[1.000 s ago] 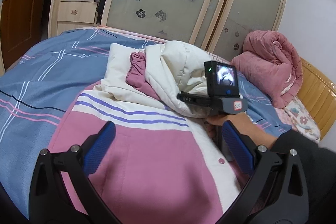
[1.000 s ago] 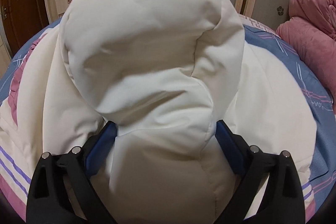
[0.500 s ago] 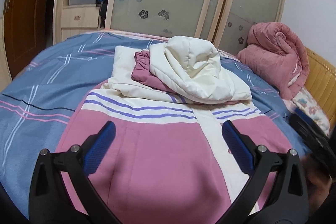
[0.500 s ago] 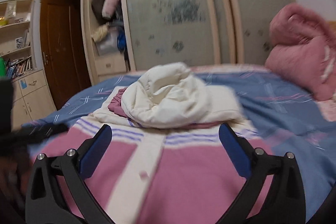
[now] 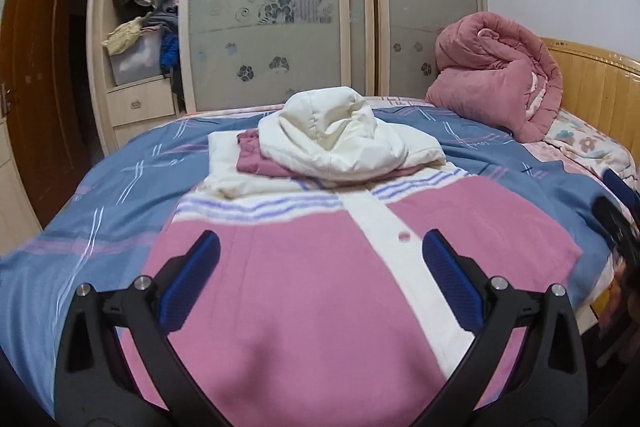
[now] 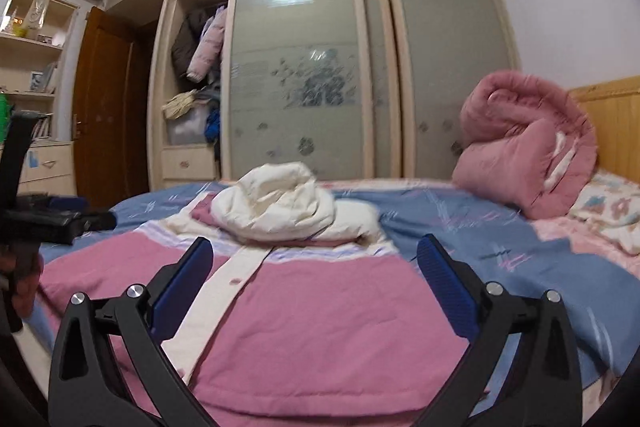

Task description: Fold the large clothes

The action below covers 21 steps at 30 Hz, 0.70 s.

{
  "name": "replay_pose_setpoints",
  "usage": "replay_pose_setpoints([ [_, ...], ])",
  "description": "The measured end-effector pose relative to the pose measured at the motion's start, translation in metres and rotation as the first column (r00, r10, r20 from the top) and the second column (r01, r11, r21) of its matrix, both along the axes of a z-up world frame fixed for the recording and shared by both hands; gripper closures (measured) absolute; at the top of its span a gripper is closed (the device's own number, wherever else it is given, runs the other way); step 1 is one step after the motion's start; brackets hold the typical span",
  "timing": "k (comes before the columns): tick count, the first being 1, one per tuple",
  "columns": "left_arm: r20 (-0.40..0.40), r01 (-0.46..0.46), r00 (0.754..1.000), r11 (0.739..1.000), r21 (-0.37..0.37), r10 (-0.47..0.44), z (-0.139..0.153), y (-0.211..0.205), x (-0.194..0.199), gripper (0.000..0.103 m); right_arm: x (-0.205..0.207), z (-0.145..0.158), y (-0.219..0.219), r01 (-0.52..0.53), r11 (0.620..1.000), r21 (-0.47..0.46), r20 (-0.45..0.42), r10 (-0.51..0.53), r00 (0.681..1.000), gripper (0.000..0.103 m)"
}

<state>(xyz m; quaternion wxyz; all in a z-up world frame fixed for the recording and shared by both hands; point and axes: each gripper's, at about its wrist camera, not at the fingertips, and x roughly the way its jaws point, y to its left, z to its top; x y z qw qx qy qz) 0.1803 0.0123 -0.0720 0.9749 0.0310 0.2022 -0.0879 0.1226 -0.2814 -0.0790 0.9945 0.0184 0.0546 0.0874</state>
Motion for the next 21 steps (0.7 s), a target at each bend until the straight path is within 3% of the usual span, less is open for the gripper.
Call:
replay_pose_setpoints([
  [5, -0.077, -0.061, 0.995, 0.998, 0.023, 0.063, -0.037, 0.006, -0.032, 0.002, -0.006, -0.001, -0.006, -0.030, 1.000, -0.007, -0.021, 0.030, 0.999, 0.001],
  [17, -0.054, -0.085, 0.994, 0.992, 0.092, 0.091, -0.043, 0.011, -0.068, 0.002, -0.029, -0.002, -0.020, -0.033, 0.998, -0.052, -0.029, 0.031, 0.999, 0.001],
  [21, -0.045, -0.060, 0.997, 0.991, 0.123, 0.066, -0.041, 0.014, -0.074, 0.002, -0.041, -0.001, -0.019, -0.013, 0.993, -0.120, -0.005, 0.012, 1.000, 0.001],
])
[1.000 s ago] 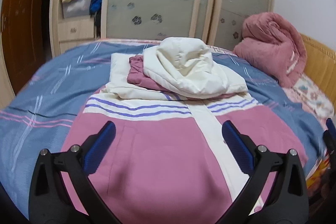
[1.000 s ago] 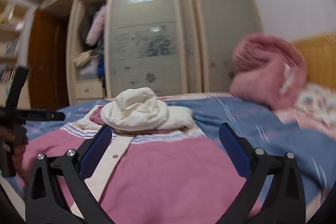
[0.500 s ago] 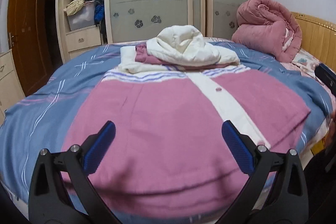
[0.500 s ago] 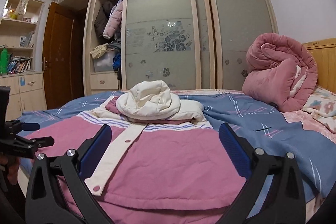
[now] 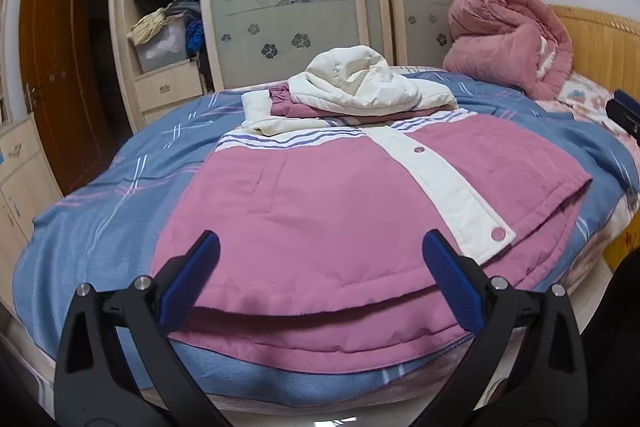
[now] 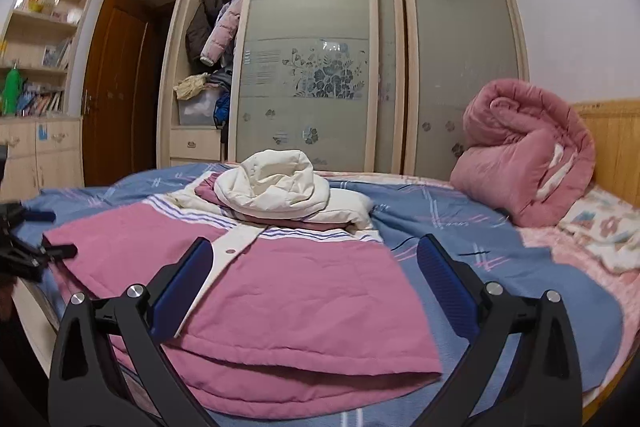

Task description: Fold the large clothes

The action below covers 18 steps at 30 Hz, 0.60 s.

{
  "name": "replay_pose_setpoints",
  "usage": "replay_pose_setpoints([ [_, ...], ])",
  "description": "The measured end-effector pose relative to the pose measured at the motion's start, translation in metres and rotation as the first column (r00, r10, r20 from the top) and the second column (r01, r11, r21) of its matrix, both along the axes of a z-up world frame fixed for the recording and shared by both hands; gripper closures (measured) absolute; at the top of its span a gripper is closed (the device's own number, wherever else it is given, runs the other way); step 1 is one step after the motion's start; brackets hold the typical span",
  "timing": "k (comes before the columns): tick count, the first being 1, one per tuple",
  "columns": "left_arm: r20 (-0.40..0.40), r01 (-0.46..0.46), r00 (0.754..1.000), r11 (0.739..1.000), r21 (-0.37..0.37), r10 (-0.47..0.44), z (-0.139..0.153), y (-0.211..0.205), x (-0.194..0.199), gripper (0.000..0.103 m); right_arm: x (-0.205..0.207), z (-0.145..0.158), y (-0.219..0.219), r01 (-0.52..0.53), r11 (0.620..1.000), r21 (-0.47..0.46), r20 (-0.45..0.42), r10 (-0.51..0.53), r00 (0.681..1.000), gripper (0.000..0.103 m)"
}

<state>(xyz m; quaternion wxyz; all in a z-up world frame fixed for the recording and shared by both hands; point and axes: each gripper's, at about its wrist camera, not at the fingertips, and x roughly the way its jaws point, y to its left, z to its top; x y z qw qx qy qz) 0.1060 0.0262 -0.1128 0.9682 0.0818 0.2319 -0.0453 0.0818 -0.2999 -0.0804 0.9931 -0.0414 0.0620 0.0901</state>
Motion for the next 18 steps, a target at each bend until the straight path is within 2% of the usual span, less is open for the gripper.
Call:
replay_pose_setpoints([
  [1, 0.004, 0.014, 1.000, 1.000, 0.026, -0.014, 0.000, 0.000, -0.001, 0.002, -0.003, -0.001, 0.001, 0.003, 1.000, -0.029, 0.010, -0.003, 1.000, 0.001],
  [3, 0.026, 0.047, 0.998, 0.988, 0.148, -0.051, -0.001, -0.003, -0.008, 0.002, -0.012, -0.005, 0.008, 0.006, 0.992, -0.130, 0.036, -0.001, 0.999, 0.001],
  [5, 0.048, 0.068, 0.995, 0.950, 0.304, -0.087, -0.007, -0.008, -0.016, 0.002, -0.020, -0.012, 0.015, 0.012, 0.971, -0.240, 0.058, 0.002, 0.998, 0.001],
  [6, 0.057, 0.077, 0.993, 0.916, 0.394, -0.108, -0.013, -0.009, -0.021, 0.002, -0.026, -0.020, 0.021, 0.021, 0.945, -0.326, 0.074, 0.004, 0.997, 0.001],
  [7, 0.060, 0.080, 0.991, 0.892, 0.445, -0.119, -0.017, -0.009, -0.024, 0.002, -0.030, -0.028, 0.027, 0.030, 0.915, -0.403, 0.087, 0.006, 0.996, 0.001],
  [8, 0.047, 0.093, 0.990, 0.855, 0.511, -0.136, -0.026, -0.007, -0.028, 0.002, -0.033, -0.038, 0.033, 0.042, 0.876, -0.481, 0.100, 0.007, 0.995, 0.001],
  [10, 0.017, 0.118, 0.988, 0.826, 0.551, -0.152, -0.035, -0.003, -0.029, 0.002, -0.040, -0.066, 0.046, 0.059, 0.755, -0.653, 0.131, 0.036, 0.991, 0.001],
  [12, -0.017, 0.153, 0.984, 0.791, 0.592, -0.178, -0.046, 0.001, -0.033, 0.002, -0.043, -0.095, 0.057, 0.075, 0.622, -0.779, 0.139, 0.056, 0.989, 0.001],
  [13, -0.026, 0.165, 0.982, 0.775, 0.610, -0.188, -0.051, 0.002, -0.034, 0.002, -0.043, -0.106, 0.059, 0.078, 0.579, -0.811, 0.139, 0.062, 0.988, 0.001],
  [14, -0.039, 0.178, 0.979, 0.749, 0.638, -0.199, -0.058, 0.002, -0.037, 0.002, -0.042, -0.115, 0.061, 0.072, 0.553, -0.830, 0.130, 0.066, 0.989, 0.001],
  [18, -0.084, 0.208, 0.974, 0.692, 0.692, -0.209, -0.079, -0.001, -0.037, 0.002, -0.035, -0.135, 0.065, 0.059, 0.492, -0.868, 0.105, 0.066, 0.992, 0.001],
])
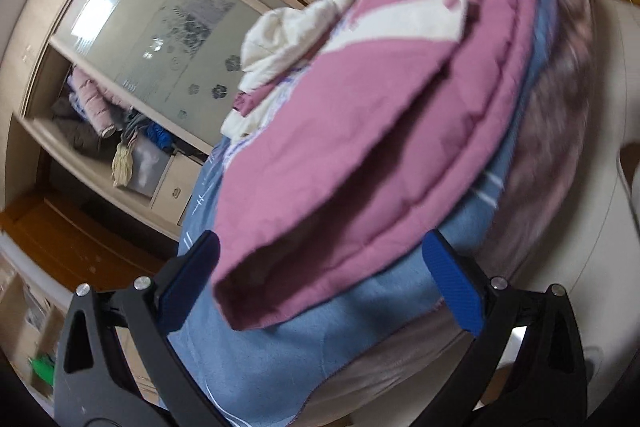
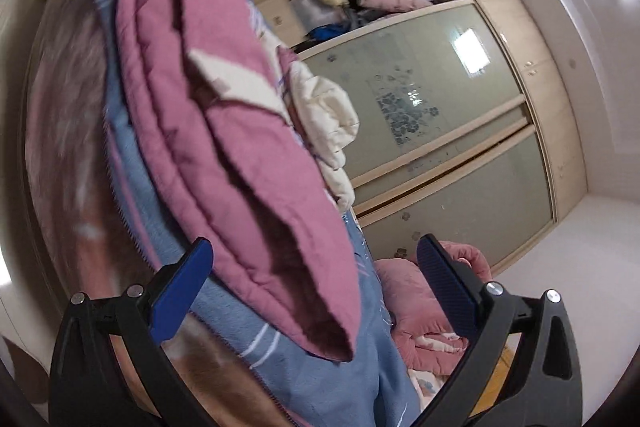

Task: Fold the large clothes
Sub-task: 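Grasp the pink jacket hem with both grippers and lift it toward the hood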

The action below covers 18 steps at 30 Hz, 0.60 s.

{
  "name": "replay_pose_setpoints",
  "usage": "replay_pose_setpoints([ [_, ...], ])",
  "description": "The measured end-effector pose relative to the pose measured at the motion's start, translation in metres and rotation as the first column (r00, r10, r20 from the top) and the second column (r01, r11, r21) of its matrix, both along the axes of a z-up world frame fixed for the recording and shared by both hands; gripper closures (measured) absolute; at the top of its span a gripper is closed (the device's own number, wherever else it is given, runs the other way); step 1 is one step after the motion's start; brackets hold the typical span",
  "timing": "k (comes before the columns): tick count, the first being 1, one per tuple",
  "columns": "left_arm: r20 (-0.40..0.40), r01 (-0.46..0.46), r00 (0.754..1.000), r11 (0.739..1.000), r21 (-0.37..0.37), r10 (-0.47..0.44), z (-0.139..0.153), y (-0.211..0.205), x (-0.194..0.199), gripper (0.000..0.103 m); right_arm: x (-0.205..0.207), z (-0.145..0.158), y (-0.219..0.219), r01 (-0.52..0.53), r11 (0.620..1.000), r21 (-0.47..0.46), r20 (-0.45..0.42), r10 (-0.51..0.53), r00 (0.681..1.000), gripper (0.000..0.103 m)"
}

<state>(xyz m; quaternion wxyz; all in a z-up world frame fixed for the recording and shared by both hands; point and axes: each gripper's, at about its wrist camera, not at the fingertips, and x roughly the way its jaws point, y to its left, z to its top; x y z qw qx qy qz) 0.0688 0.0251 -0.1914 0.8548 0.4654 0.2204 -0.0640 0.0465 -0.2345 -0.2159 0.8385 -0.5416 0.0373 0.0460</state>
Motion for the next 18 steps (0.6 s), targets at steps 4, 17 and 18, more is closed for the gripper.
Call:
replay_pose_setpoints([
  [4, -0.003, 0.014, 1.000, 0.998, 0.065, -0.014, -0.015, -0.008, 0.003, 0.002, 0.015, -0.010, 0.003, 0.041, 0.998, -0.043, -0.017, -0.042, 0.999, 0.001],
  [17, 0.032, 0.038, 0.999, 0.985, 0.166, -0.044, -0.040, -0.024, 0.007, 0.002, 0.021, -0.029, 0.011, 0.045, 0.991, -0.123, -0.027, -0.049, 0.998, 0.001],
  [18, 0.040, 0.044, 0.998, 0.984, 0.175, -0.052, -0.041, -0.026, 0.007, 0.002, 0.020, -0.029, 0.011, 0.045, 0.991, -0.124, -0.026, -0.048, 0.999, 0.001],
])
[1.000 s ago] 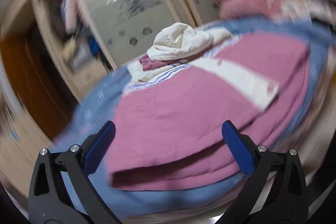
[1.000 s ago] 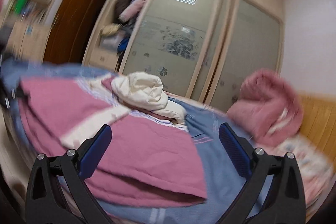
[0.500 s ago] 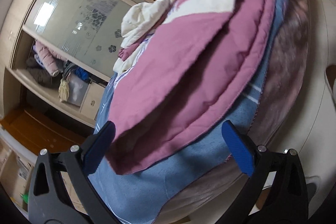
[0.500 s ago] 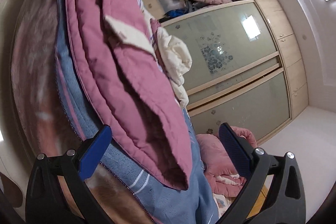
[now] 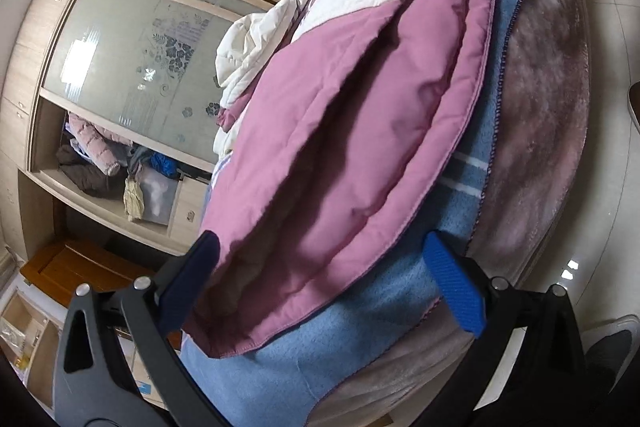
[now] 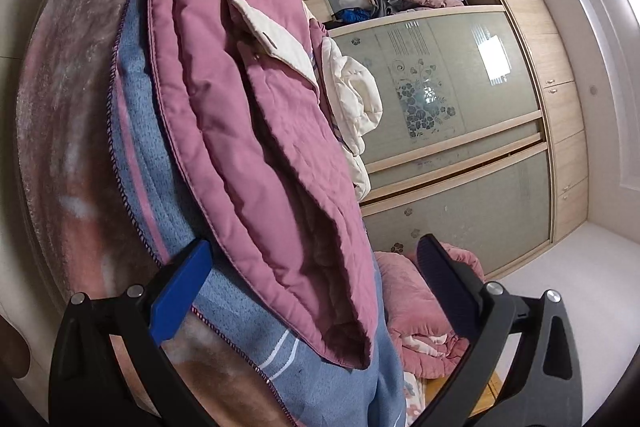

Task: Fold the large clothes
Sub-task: 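Grasp the pink jacket hem with both grippers and lift it toward the hood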

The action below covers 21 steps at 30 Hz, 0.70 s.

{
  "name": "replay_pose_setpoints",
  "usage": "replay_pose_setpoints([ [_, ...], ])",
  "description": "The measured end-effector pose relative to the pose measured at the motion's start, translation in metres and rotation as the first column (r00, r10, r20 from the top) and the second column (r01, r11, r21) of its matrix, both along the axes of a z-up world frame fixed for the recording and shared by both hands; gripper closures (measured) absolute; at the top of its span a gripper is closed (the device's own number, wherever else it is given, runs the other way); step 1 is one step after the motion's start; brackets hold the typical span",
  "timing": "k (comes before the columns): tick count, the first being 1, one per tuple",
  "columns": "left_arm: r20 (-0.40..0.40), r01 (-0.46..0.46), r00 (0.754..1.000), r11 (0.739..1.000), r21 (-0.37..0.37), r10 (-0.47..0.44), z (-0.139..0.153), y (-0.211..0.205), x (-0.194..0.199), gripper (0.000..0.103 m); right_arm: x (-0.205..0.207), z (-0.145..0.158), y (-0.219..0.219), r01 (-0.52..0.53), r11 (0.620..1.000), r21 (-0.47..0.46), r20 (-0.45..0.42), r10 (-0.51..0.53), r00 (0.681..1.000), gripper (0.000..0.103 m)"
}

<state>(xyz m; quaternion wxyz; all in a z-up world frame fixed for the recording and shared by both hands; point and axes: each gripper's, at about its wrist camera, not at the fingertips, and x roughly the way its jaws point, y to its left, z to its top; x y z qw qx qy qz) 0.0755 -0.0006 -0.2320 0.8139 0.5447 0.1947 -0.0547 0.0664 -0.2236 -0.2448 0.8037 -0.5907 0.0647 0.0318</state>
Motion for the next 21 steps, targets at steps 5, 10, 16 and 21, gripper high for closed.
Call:
replay_pose_setpoints([
  [5, 0.045, 0.028, 0.999, 1.000, 0.015, -0.028, 0.003, -0.007, -0.002, 0.002, 0.004, 0.002, 0.003, 0.004, 1.000, 0.002, 0.011, -0.004, 1.000, 0.001],
  [10, 0.111, 0.025, 0.994, 1.000, -0.003, -0.025, 0.015, -0.011, 0.002, 0.002, 0.010, 0.008, 0.004, 0.021, 1.000, 0.009, 0.029, -0.021, 0.999, 0.001],
  [16, 0.176, 0.012, 0.984, 1.000, 0.013, -0.014, 0.019, -0.015, 0.012, 0.002, 0.017, 0.013, 0.003, 0.039, 0.998, 0.041, 0.020, -0.040, 0.999, 0.001],
  [21, 0.169, -0.008, 0.986, 0.999, 0.046, 0.000, 0.007, -0.018, 0.016, 0.002, 0.025, 0.015, 0.003, 0.050, 0.997, 0.061, 0.003, -0.050, 0.999, 0.001],
])
